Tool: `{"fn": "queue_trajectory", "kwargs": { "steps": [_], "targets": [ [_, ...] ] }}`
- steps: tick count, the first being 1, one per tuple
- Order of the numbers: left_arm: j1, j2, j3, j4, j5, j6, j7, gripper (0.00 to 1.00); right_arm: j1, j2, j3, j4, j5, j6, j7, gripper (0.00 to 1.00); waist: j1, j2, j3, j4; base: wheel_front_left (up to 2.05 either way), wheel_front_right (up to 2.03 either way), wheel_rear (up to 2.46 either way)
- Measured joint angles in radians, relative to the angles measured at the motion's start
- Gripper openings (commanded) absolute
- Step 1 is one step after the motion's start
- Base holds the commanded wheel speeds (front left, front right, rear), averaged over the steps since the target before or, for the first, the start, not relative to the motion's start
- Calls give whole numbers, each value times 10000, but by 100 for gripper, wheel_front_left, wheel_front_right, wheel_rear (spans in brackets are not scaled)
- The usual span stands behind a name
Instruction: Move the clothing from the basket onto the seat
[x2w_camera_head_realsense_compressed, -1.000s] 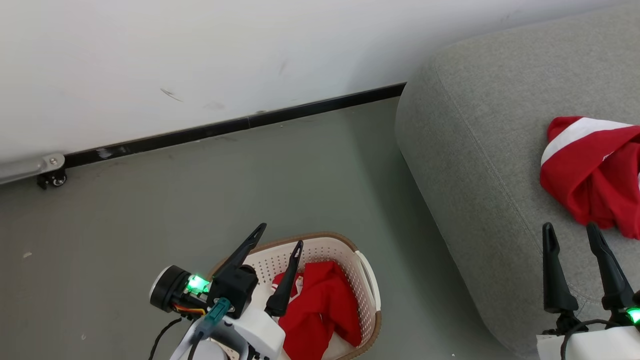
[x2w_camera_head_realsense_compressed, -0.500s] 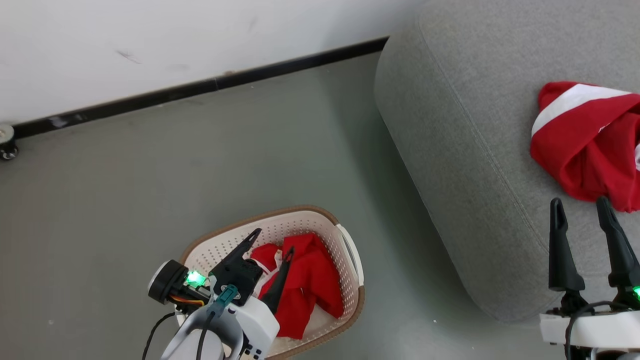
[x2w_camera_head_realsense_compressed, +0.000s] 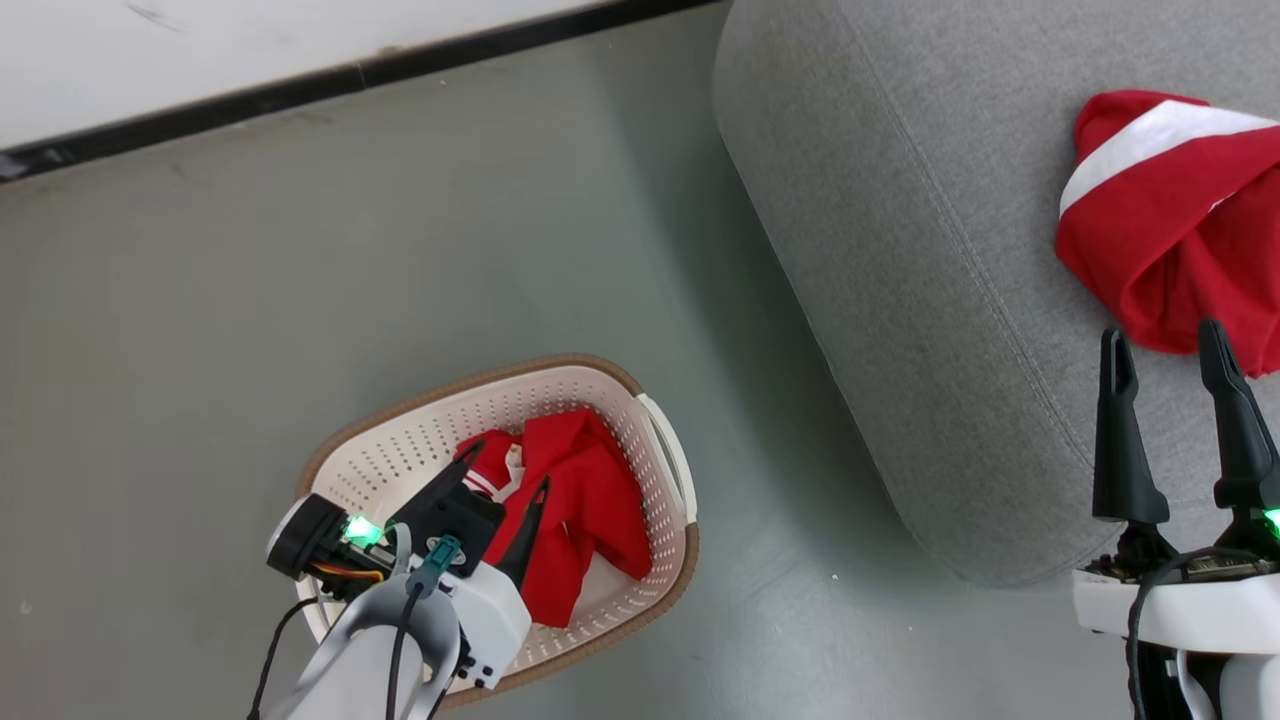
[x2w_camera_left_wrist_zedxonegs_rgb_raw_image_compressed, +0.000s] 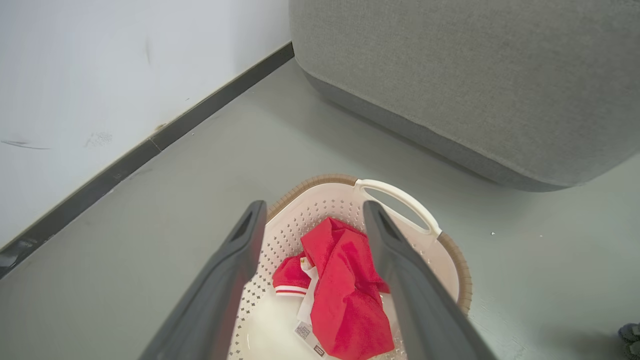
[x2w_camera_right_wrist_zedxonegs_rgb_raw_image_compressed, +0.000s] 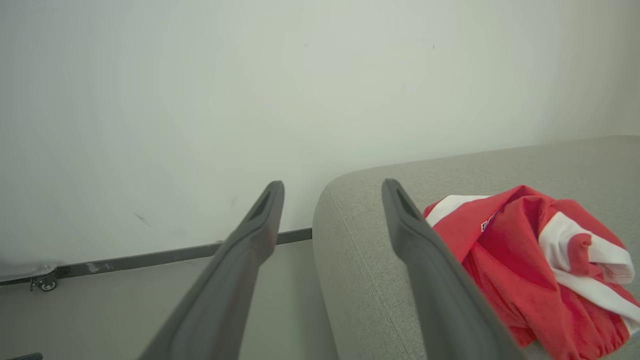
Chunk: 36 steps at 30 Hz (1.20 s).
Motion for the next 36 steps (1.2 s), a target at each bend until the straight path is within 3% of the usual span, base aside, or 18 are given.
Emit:
{"fn": "queue_trajectory", "kwargs": {
  "steps": [36],
  "targets": [
    [-1556, 201, -35, 1668, 546, 468, -355, 100, -2394, 0, 397, 830, 510, 2, -522, 100, 0, 0, 2819, -605, 0, 0, 0]
  ]
}}
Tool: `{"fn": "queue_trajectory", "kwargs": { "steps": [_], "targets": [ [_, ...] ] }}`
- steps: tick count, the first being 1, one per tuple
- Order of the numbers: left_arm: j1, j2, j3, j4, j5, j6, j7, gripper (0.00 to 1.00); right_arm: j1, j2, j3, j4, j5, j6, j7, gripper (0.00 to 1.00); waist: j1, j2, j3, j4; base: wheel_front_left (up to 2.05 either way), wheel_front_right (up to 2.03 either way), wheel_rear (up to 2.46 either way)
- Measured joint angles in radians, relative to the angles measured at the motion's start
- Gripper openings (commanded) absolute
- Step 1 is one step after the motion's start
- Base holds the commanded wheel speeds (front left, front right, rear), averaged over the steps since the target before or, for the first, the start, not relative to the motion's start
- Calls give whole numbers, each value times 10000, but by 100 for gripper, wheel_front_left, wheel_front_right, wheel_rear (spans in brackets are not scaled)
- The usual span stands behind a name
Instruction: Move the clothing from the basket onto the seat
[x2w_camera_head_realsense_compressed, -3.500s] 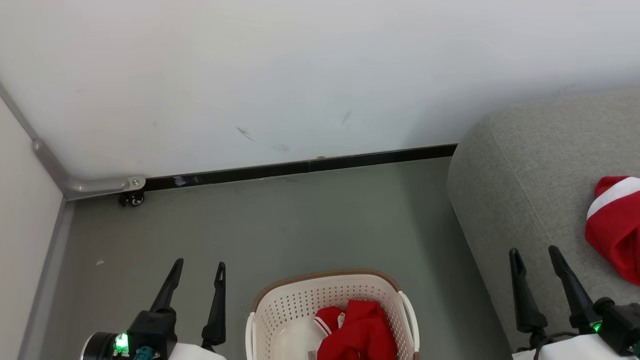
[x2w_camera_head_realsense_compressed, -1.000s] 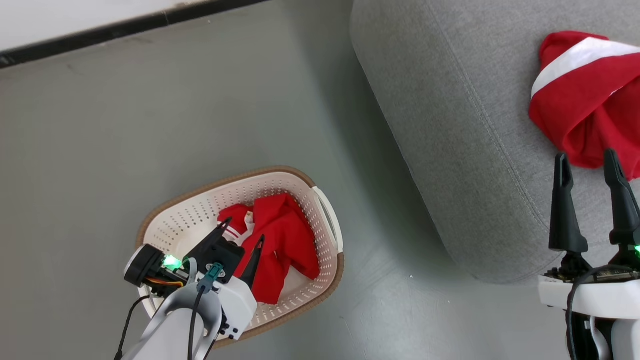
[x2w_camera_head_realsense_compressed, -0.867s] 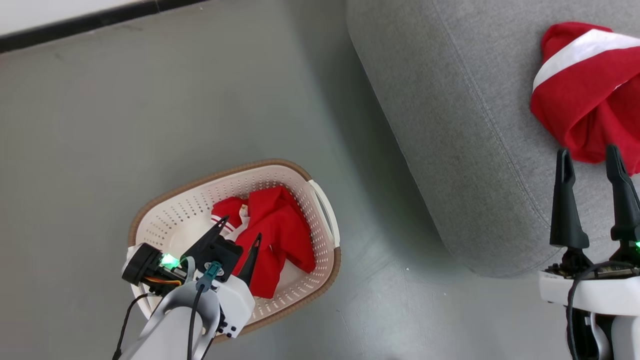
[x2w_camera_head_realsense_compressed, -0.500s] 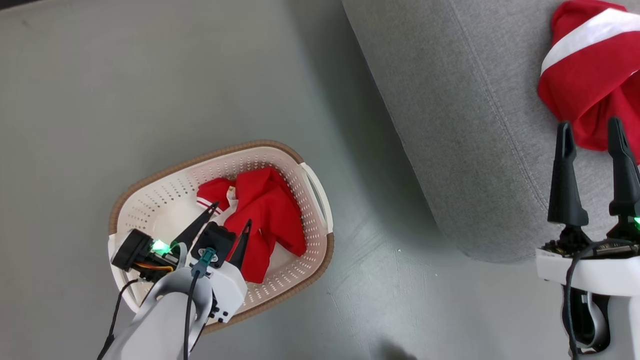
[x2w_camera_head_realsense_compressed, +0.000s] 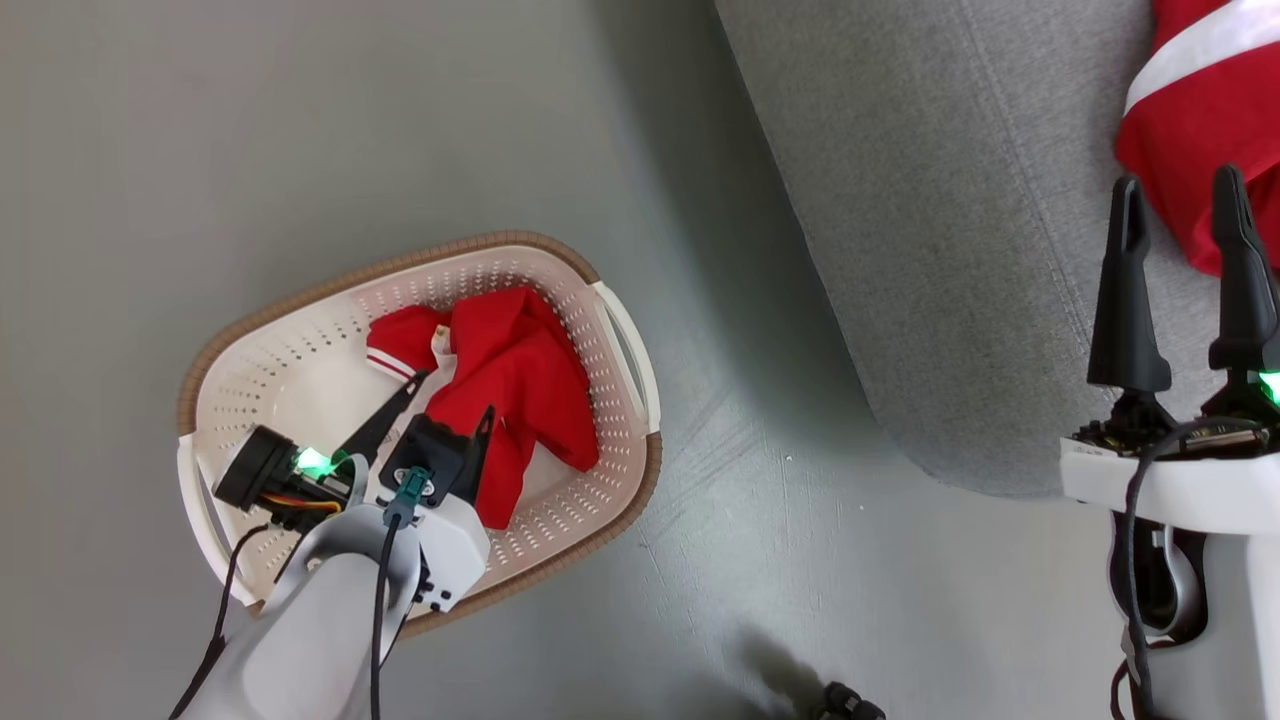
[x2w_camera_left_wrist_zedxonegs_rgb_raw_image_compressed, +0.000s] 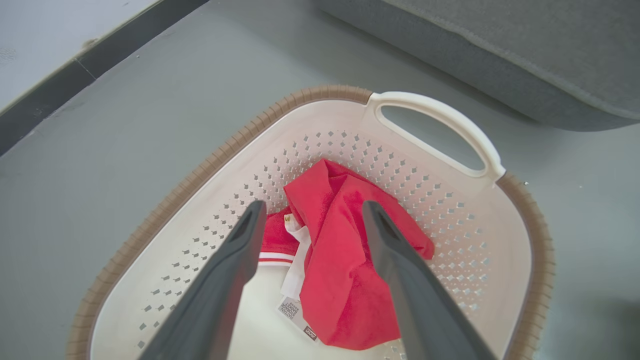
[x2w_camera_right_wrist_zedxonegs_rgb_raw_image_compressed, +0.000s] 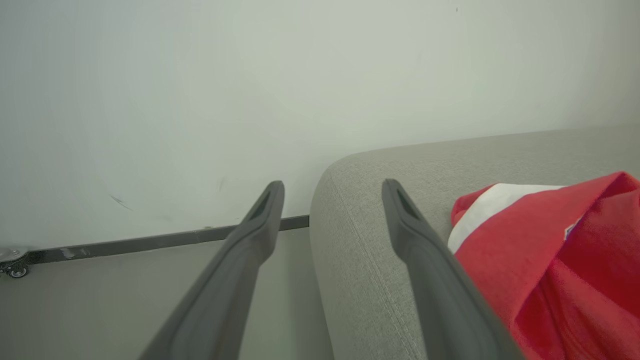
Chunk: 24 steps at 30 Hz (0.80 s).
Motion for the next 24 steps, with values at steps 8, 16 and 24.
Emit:
{"fn": "queue_trajectory", "kwargs": {
  "steps": [8, 16, 24],
  "targets": [
    [-311, 13, -109, 224, 157, 58, -63, 100, -529, 0, 77, 316, 136, 0, -44, 100, 0, 0, 480, -20, 0, 0, 0],
    [-500, -31, -357, 479, 430, 90, -92, 100, -988, -2, 238, 499, 201, 0, -79, 100, 0, 0, 839, -27, 0, 0, 0],
    [-662, -105, -491, 811, 556, 92, -107, 100, -1442, -4, 441, 765, 203, 0, -104, 100, 0, 0, 1165, -16, 0, 0, 0]
  ]
}}
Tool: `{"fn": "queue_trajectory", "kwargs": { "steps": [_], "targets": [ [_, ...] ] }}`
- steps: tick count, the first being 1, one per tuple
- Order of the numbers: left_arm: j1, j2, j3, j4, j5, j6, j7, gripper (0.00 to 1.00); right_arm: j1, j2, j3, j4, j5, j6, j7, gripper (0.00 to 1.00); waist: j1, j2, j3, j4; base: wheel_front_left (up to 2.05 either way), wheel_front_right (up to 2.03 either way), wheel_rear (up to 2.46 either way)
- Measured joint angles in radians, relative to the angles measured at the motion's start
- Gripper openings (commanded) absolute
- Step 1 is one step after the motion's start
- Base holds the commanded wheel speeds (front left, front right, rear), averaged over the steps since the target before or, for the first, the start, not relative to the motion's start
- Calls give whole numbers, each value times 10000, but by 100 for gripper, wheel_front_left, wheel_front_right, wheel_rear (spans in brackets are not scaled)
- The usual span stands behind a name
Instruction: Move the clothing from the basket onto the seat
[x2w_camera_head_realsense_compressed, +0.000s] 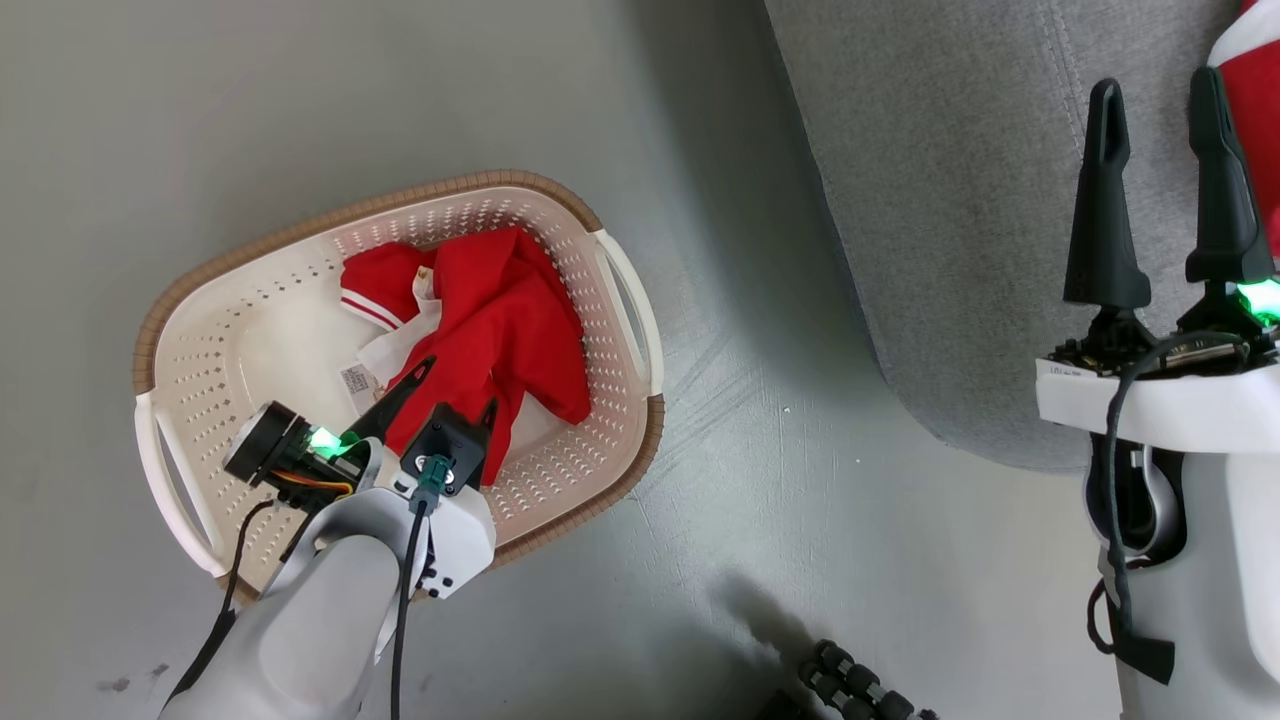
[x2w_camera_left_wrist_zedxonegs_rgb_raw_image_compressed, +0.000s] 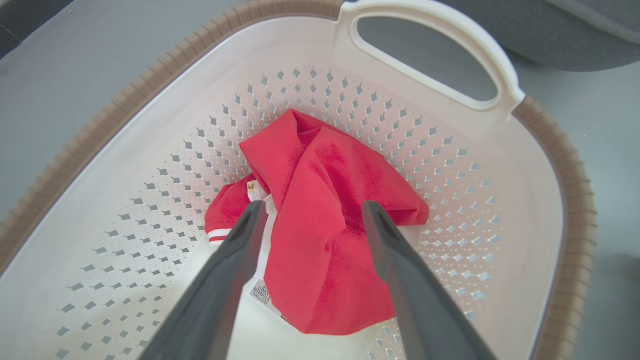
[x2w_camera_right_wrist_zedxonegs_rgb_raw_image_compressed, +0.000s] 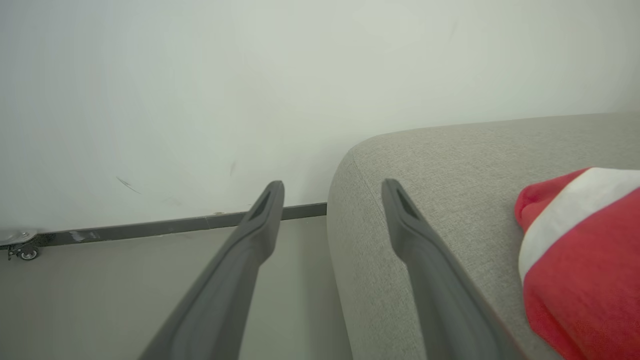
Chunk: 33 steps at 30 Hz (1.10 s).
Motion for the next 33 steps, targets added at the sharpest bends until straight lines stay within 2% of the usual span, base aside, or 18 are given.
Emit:
{"fn": "queue_trajectory", "kwargs": {
  "steps": [7, 26, 33],
  "targets": [
    [-140, -2, -29, 412, 82, 59, 0, 100, -294, 0, 96, 150, 0, -2, -29, 100, 0, 0, 248, -26, 0, 0, 0],
    [-796, -117, -19, 1152, 313, 744, -58, 100, -982, -4, 236, 88, 59, -2, -31, 100, 0, 0, 956, -160, 0, 0, 0],
    [-1072, -180, -27, 1440, 384, 836, 42, 100, -1069, -4, 240, 82, 73, 0, -33, 100, 0, 0, 1180, -174, 0, 0, 0]
  ]
}}
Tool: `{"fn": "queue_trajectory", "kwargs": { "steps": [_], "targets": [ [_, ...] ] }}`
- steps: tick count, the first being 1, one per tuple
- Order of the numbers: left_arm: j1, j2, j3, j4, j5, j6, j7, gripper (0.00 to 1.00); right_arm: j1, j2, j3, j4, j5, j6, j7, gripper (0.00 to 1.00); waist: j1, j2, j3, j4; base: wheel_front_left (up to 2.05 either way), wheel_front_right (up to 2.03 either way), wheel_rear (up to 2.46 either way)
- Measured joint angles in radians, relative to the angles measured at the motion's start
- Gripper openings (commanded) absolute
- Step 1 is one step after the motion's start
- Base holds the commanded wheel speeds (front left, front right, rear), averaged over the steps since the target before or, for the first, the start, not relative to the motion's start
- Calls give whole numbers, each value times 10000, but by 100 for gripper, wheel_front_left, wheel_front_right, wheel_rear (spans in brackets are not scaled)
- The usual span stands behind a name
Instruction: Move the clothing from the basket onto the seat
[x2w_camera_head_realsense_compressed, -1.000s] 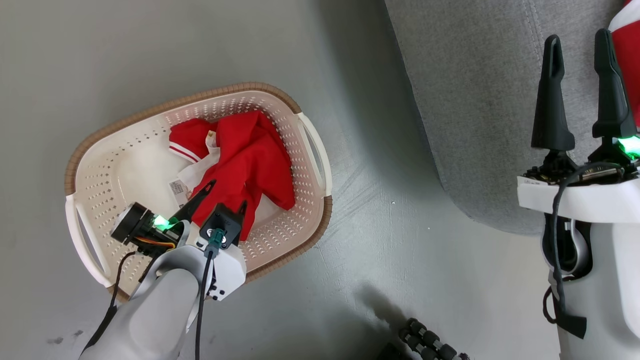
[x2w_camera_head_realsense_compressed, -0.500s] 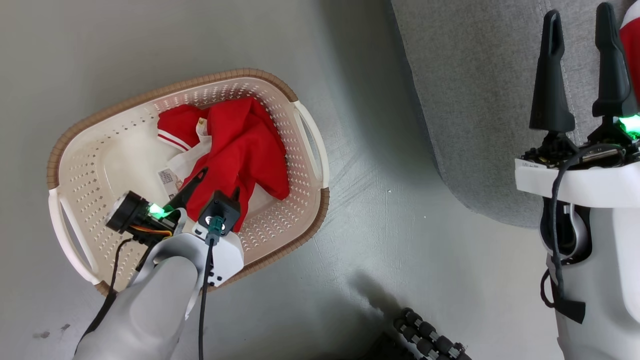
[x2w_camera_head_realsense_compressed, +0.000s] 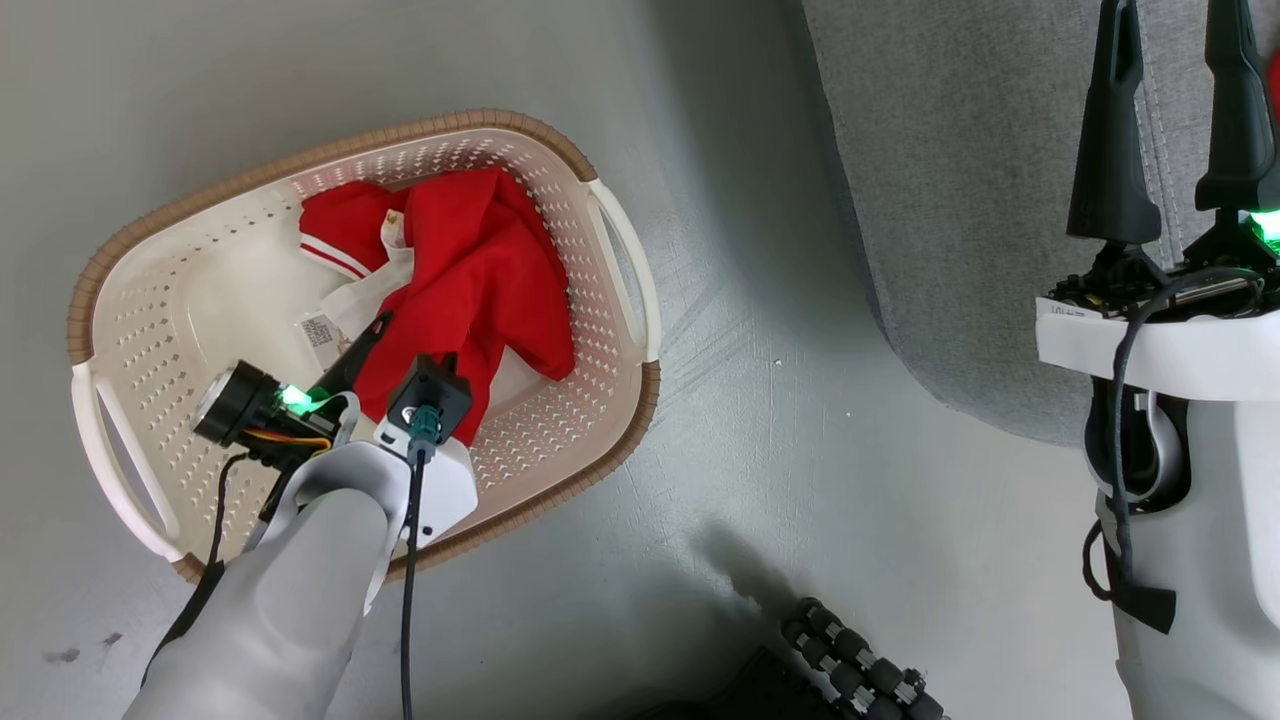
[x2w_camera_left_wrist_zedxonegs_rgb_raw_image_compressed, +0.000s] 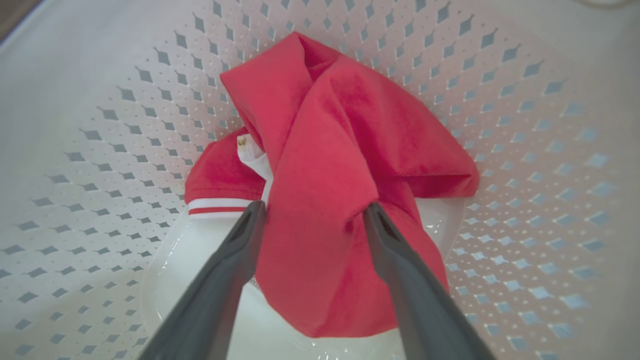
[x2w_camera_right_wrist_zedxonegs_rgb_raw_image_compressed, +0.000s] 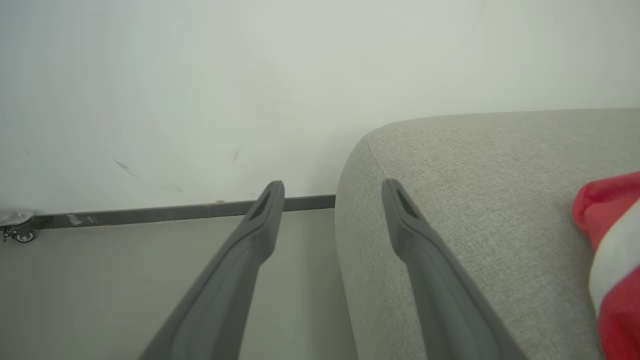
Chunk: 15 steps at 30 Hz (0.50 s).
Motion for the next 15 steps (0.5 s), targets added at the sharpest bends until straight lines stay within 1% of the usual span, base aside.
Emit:
{"fn": "queue_trajectory", "kwargs": {
  "steps": [3, 4, 5, 6, 7, 8, 15],
  "targets": [
    [-136, -56, -58, 105, 36, 15, 42, 100, -13, 0, 0, 2, 27, 0, 0, 100, 0, 0, 60, 3, 0, 0, 0],
    [-151, -104, -65, 150, 40, 44, 63, 72, -36, 0, 0, 8, 31, 0, 0, 100, 0, 0, 67, 5, 0, 0, 0],
    [-151, -150, -90, 205, 42, 42, 63, 72, -83, 0, 2, 13, 40, 0, 0, 100, 0, 0, 68, 5, 0, 0, 0],
    [-151, -182, -109, 247, 42, 40, 63, 40, -143, 0, 2, 13, 40, 0, 0, 100, 0, 0, 65, 3, 0, 0, 0],
    [-151, -201, -117, 276, 42, 38, 63, 5, -198, 0, 2, 15, 40, 0, 0, 100, 0, 0, 60, 1, 0, 0, 0],
    [-158, -215, -127, 307, 42, 36, 63, 0, -215, 0, 2, 15, 40, 0, 0, 100, 0, 0, 53, -2, 0, 0, 0],
    [-375, -299, -180, 355, 58, -4, -31, 0, -212, 0, -90, 100, 42, 0, -12, 100, 0, 0, -51, 1, 0, 0, 0]
  ]
}}
